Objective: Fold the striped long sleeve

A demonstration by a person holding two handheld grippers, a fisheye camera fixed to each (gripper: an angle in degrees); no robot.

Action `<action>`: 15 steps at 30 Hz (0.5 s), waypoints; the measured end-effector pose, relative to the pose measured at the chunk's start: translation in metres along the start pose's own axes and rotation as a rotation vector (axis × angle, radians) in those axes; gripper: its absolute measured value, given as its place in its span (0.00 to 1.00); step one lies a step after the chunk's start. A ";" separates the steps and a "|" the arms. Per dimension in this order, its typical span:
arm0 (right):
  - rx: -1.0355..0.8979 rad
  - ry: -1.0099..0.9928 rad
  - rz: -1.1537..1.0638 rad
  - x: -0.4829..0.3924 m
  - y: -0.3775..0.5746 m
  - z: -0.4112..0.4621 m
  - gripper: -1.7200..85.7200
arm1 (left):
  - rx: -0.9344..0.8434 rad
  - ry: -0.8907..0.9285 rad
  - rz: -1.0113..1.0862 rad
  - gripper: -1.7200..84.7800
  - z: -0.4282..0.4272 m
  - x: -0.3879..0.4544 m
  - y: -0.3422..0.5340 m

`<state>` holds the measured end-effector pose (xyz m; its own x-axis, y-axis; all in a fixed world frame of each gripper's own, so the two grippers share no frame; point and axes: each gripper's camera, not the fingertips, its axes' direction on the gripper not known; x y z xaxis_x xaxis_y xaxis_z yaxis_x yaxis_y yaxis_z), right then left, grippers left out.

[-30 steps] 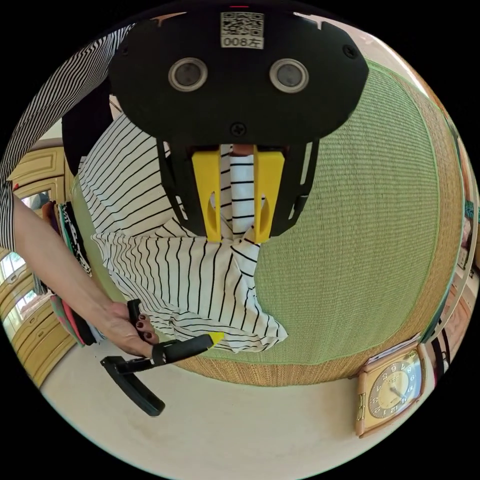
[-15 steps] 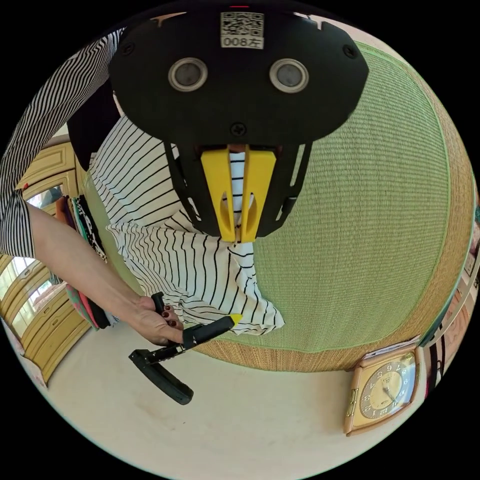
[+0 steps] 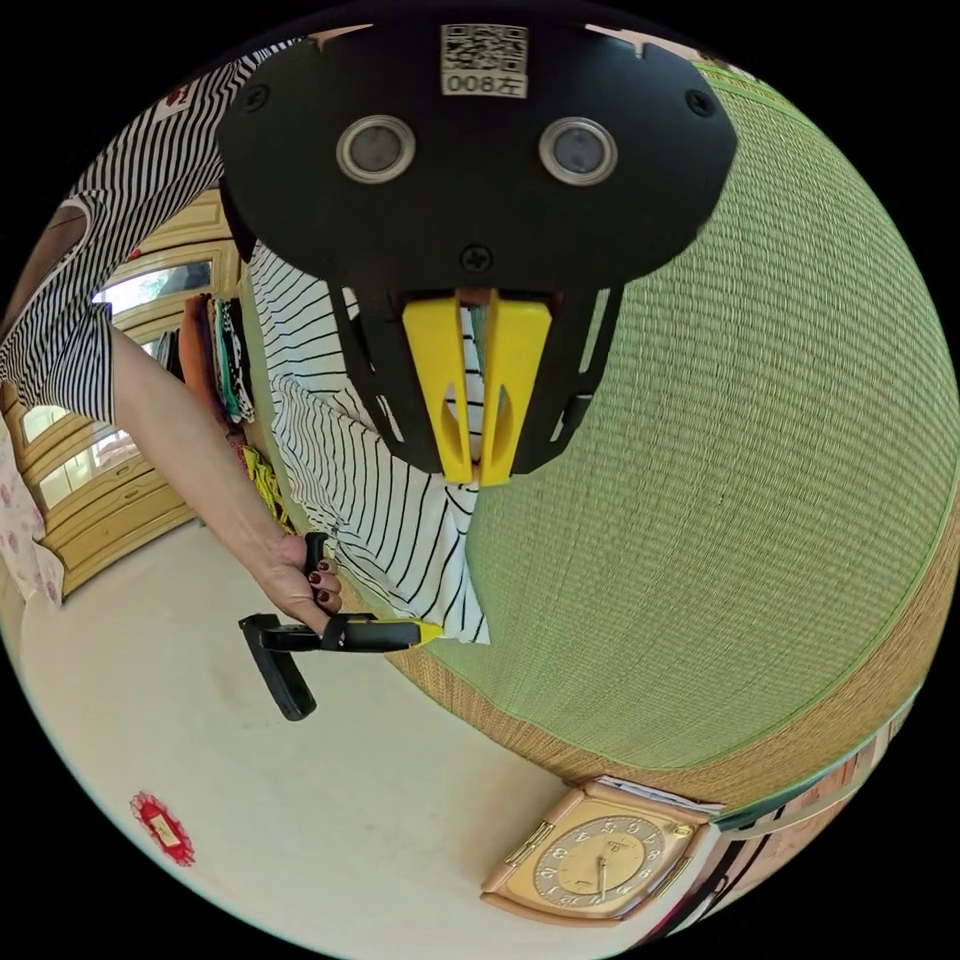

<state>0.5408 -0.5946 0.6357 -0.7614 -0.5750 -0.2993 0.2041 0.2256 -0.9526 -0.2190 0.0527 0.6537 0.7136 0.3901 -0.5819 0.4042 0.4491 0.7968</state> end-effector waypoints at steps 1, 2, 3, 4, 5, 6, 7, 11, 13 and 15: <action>-0.002 0.001 0.013 0.003 -0.001 0.003 0.02 | 0.002 -0.013 -0.003 0.04 -0.003 -0.002 -0.001; 0.005 -0.007 0.038 0.008 0.000 0.007 0.02 | 0.006 -0.023 0.001 0.04 -0.006 -0.002 -0.003; 0.023 -0.034 0.046 0.011 0.001 0.008 0.02 | 0.007 -0.024 0.002 0.04 -0.008 -0.002 -0.004; 0.035 -0.041 0.048 0.012 0.002 0.007 0.02 | 0.013 -0.023 0.005 0.04 -0.011 0.000 -0.005; 0.056 -0.037 0.048 0.012 0.005 0.005 0.02 | 0.026 -0.018 0.011 0.04 -0.015 0.002 -0.005; 0.074 -0.042 0.043 0.012 0.008 0.002 0.02 | 0.032 -0.014 0.016 0.04 -0.016 0.004 -0.006; 0.084 -0.048 0.039 0.012 0.009 0.000 0.02 | 0.046 -0.011 0.026 0.04 -0.020 0.008 -0.006; 0.150 -0.064 0.031 0.013 0.015 -0.010 0.02 | 0.111 -0.025 0.085 0.06 -0.032 0.032 -0.009; 0.151 -0.061 0.036 0.015 0.015 -0.010 0.02 | 0.127 -0.045 0.107 0.06 -0.034 0.041 -0.012; 0.155 -0.075 0.048 0.020 0.017 -0.009 0.02 | 0.136 -0.085 0.121 0.07 -0.035 0.047 -0.014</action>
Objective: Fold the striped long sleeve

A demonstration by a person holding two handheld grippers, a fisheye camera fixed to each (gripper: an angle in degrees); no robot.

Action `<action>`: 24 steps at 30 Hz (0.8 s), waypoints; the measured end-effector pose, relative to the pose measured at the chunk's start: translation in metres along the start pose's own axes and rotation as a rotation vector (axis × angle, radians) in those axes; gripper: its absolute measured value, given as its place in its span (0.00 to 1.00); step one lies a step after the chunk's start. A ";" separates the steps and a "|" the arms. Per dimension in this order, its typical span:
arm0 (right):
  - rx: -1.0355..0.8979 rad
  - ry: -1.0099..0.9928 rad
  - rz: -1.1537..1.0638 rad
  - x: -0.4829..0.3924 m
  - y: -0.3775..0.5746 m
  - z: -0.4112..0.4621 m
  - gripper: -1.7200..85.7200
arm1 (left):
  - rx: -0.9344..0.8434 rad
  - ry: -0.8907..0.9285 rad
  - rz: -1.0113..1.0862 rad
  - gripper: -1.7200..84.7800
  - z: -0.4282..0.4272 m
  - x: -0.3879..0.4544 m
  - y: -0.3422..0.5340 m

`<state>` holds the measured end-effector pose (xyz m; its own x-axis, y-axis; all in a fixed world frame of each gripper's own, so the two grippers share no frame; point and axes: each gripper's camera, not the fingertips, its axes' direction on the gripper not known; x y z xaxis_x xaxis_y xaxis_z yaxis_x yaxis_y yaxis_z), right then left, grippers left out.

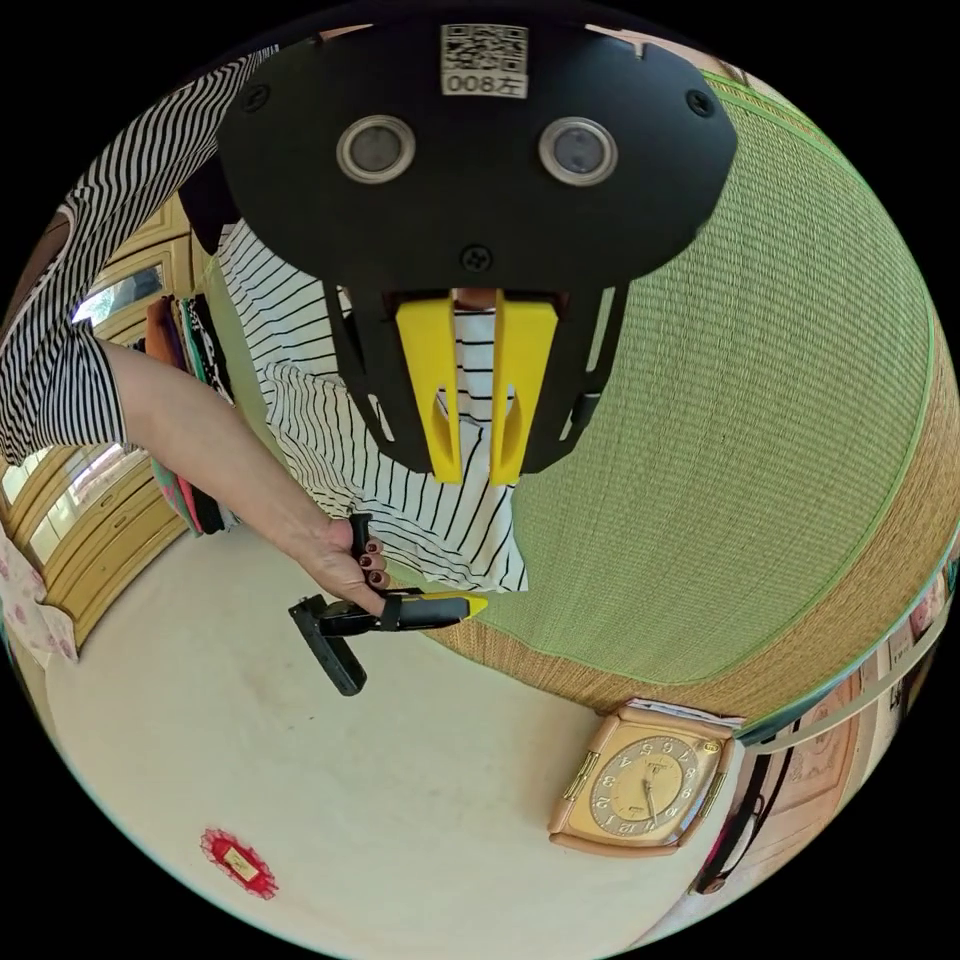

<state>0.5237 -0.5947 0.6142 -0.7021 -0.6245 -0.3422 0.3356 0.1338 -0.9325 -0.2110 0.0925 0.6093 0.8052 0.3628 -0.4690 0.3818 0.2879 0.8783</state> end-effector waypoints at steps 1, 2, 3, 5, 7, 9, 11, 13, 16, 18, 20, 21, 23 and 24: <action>0.002 -0.006 0.002 0.001 0.001 -0.001 0.02 | 0.006 -0.003 0.012 0.07 0.000 0.003 -0.002; 0.020 -0.015 -0.003 0.000 0.004 -0.005 0.02 | 0.004 0.018 0.022 0.06 0.003 0.005 -0.005; 0.036 -0.022 -0.024 -0.002 0.009 -0.009 0.02 | -0.001 0.029 0.025 0.06 0.006 0.005 -0.006; 0.031 -0.053 -0.066 -0.008 0.016 -0.009 0.02 | -0.043 0.041 0.045 0.06 0.021 0.008 -0.009; -0.017 -0.044 -0.094 -0.013 0.020 0.002 0.02 | -0.098 0.011 0.058 0.06 0.035 0.009 -0.010; -0.092 0.045 -0.088 -0.013 0.020 0.025 0.02 | -0.160 -0.036 0.069 0.05 0.049 0.010 -0.009; -0.138 0.053 -0.066 -0.008 0.018 0.040 0.02 | -0.205 -0.087 0.058 0.05 0.060 0.008 -0.005; -0.115 -0.004 -0.044 -0.002 0.018 0.045 0.02 | -0.211 -0.064 0.039 0.05 0.063 0.004 -0.005; -0.110 -0.036 -0.022 0.002 0.022 0.044 0.02 | -0.213 -0.039 0.016 0.05 0.066 0.001 -0.005; -0.106 -0.001 -0.037 -0.002 0.032 0.036 0.02 | -0.213 -0.043 0.020 0.05 0.066 0.002 -0.003; -0.079 -0.008 -0.044 -0.004 0.044 0.022 0.02 | -0.206 -0.034 0.020 0.05 0.064 0.005 0.001; -0.061 -0.012 -0.048 -0.004 0.055 0.010 0.02 | -0.205 -0.029 0.020 0.05 0.063 0.006 0.002; -0.024 -0.014 -0.045 -0.005 0.077 -0.012 0.02 | -0.186 -0.008 0.020 0.05 0.057 0.012 0.005; -0.006 -0.026 -0.043 -0.005 0.097 -0.027 0.02 | -0.182 0.001 0.023 0.05 0.056 0.014 0.005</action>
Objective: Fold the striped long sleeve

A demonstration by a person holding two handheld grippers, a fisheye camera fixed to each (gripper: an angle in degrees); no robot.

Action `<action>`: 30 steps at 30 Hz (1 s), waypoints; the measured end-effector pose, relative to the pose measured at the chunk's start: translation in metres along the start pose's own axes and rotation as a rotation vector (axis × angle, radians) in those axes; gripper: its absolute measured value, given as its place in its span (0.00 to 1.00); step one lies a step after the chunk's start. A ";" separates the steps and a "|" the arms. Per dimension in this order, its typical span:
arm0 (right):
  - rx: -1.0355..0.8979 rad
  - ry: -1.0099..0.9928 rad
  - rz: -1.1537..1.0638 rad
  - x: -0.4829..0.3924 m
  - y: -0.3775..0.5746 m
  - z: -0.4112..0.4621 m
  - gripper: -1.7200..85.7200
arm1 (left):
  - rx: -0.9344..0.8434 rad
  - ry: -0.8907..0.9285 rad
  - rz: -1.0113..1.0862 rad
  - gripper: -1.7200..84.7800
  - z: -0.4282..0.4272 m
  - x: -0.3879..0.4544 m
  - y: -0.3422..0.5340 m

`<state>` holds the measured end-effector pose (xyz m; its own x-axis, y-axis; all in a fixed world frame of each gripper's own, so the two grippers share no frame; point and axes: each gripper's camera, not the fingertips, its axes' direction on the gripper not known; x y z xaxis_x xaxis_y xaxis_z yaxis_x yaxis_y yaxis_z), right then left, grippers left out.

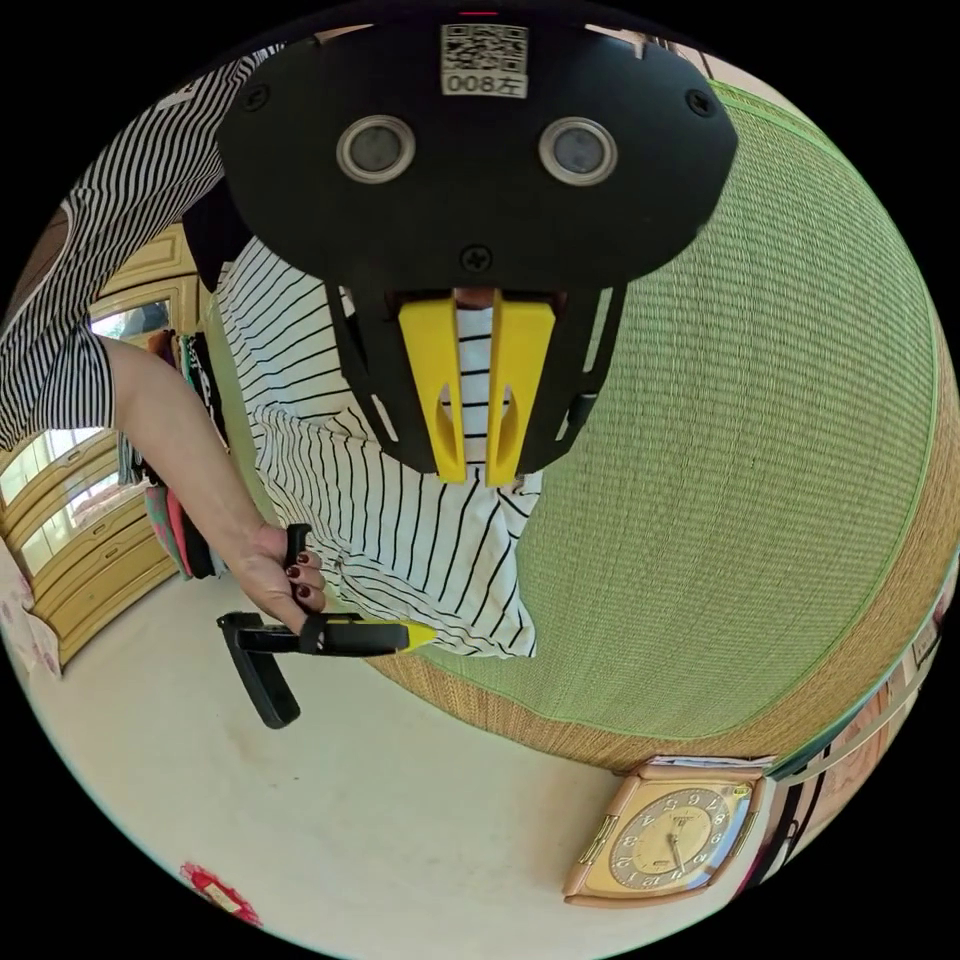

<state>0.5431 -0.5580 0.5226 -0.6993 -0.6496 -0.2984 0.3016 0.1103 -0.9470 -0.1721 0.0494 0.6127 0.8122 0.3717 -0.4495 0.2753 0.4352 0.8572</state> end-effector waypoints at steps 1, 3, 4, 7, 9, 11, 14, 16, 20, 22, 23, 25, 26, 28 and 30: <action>0.004 -0.001 0.002 -0.001 0.011 -0.007 0.02 | 0.002 0.013 0.009 0.05 -0.001 0.004 0.000; 0.000 0.026 0.037 -0.003 0.065 -0.032 0.02 | -0.002 0.007 0.029 0.05 0.001 0.013 -0.003; 0.005 0.035 0.055 -0.004 0.080 -0.038 0.02 | -0.010 -0.002 0.047 0.05 0.005 0.018 -0.006; 0.016 0.061 0.185 -0.002 0.159 -0.062 0.02 | -0.040 -0.028 0.075 0.05 0.019 0.027 -0.013; 0.019 0.065 0.296 -0.003 0.220 -0.071 0.02 | -0.065 -0.059 0.075 0.04 0.029 0.028 -0.015; 0.013 0.109 0.376 -0.005 0.258 -0.073 0.02 | -0.105 -0.115 0.077 0.03 0.044 0.027 -0.015; 0.012 0.120 0.479 0.001 0.303 -0.068 0.02 | -0.117 -0.107 0.073 0.03 0.051 0.027 -0.011; 0.018 0.107 0.489 0.003 0.317 -0.062 0.02 | -0.126 -0.110 0.063 0.03 0.052 0.030 -0.009; 0.072 0.063 0.498 0.001 0.335 -0.062 0.02 | -0.087 -0.125 0.070 0.03 0.045 0.060 0.002; 0.078 0.078 0.489 -0.005 0.342 -0.060 0.02 | -0.049 -0.067 0.090 0.03 0.043 0.079 0.009; 0.087 0.088 0.490 -0.009 0.347 -0.060 0.02 | -0.036 -0.029 0.097 0.03 0.045 0.092 0.014; 0.109 0.097 0.487 -0.016 0.354 -0.063 0.02 | -0.039 0.065 0.128 0.03 0.055 0.116 0.022; 0.139 0.103 0.479 -0.021 0.357 -0.068 0.02 | -0.067 0.130 0.154 0.03 0.066 0.133 0.027; 0.172 0.157 0.469 -0.027 0.361 -0.076 0.02 | -0.136 0.200 0.207 0.02 0.088 0.162 0.034; 0.187 0.298 0.466 -0.031 0.362 -0.084 0.02 | -0.191 0.199 0.267 0.02 0.108 0.190 0.042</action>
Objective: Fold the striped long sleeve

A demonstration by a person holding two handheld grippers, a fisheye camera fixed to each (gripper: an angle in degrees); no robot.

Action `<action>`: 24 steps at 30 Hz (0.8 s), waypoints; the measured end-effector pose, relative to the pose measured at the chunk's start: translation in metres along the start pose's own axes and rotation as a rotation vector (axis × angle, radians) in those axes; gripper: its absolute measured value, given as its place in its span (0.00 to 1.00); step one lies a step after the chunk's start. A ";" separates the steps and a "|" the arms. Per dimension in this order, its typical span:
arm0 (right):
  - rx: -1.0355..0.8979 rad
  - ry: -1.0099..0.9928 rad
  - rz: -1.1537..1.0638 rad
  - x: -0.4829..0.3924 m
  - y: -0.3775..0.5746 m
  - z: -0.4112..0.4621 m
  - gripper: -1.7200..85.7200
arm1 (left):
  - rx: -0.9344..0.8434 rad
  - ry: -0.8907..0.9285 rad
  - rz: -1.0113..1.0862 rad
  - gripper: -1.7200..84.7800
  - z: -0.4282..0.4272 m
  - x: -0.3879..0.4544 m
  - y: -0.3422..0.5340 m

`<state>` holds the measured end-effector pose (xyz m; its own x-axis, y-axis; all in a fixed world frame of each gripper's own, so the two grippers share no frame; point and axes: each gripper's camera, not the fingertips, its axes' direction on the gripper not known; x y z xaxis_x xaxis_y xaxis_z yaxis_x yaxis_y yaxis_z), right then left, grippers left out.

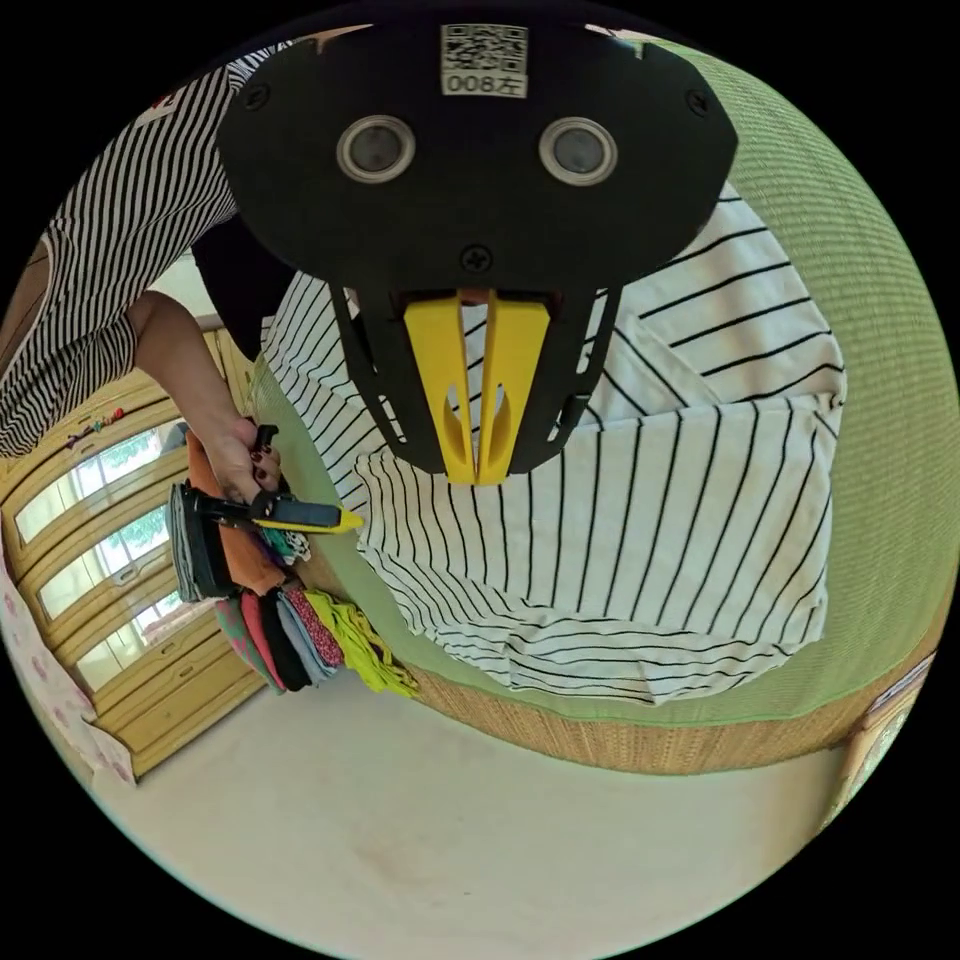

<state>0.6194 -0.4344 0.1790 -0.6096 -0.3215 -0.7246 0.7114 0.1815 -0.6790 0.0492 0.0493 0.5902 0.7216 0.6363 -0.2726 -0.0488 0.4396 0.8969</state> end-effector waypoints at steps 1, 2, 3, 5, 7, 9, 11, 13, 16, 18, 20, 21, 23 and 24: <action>0.005 0.029 0.000 0.000 0.000 0.000 0.02 | -0.038 -0.016 0.034 0.02 0.015 0.014 -0.002; 0.003 0.075 -0.008 0.000 0.000 0.001 0.02 | -0.068 -0.035 0.065 0.02 0.027 0.026 -0.003; -0.008 0.126 -0.025 0.000 0.001 0.006 0.02 | -0.083 -0.046 0.079 0.02 0.032 0.031 -0.003; -0.050 0.200 -0.034 0.001 0.005 0.020 0.02 | -0.142 -0.114 0.106 0.02 0.052 0.043 0.000; -0.025 0.214 -0.054 -0.001 0.014 0.023 0.02 | -0.135 -0.106 0.112 0.02 0.054 0.047 0.005; -0.011 0.202 -0.038 0.001 0.025 0.023 0.02 | -0.155 -0.085 0.091 0.02 0.054 0.049 0.007; -0.009 0.177 -0.023 0.006 0.031 0.022 0.02 | -0.131 -0.073 0.090 0.02 0.046 0.060 0.012; -0.018 0.169 -0.029 0.008 0.036 0.022 0.02 | -0.114 -0.054 0.109 0.02 0.042 0.075 0.016; -0.050 0.168 -0.039 0.009 0.042 0.017 0.02 | -0.161 -0.053 0.148 0.02 0.053 0.097 0.022; -0.006 0.155 -0.049 0.004 0.054 0.003 0.02 | -0.216 -0.077 0.144 0.02 0.063 0.103 0.026; 0.022 0.130 -0.060 -0.003 0.066 -0.008 0.02 | -0.195 -0.065 0.133 0.02 0.056 0.109 0.033; 0.024 0.092 -0.083 -0.008 0.074 -0.010 0.02 | -0.188 -0.053 0.133 0.02 0.052 0.111 0.035; -0.020 0.050 -0.124 -0.015 0.085 -0.001 0.02 | -0.190 -0.040 0.115 0.02 0.044 0.113 0.041; -0.077 0.061 -0.140 -0.017 0.092 0.011 0.02 | -0.198 -0.041 0.109 0.02 0.043 0.113 0.043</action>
<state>0.6986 -0.4222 0.1304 -0.7228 -0.2920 -0.6264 0.5902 0.2107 -0.7793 0.1585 0.1124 0.6132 0.7322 0.6621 -0.1597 -0.2596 0.4881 0.8333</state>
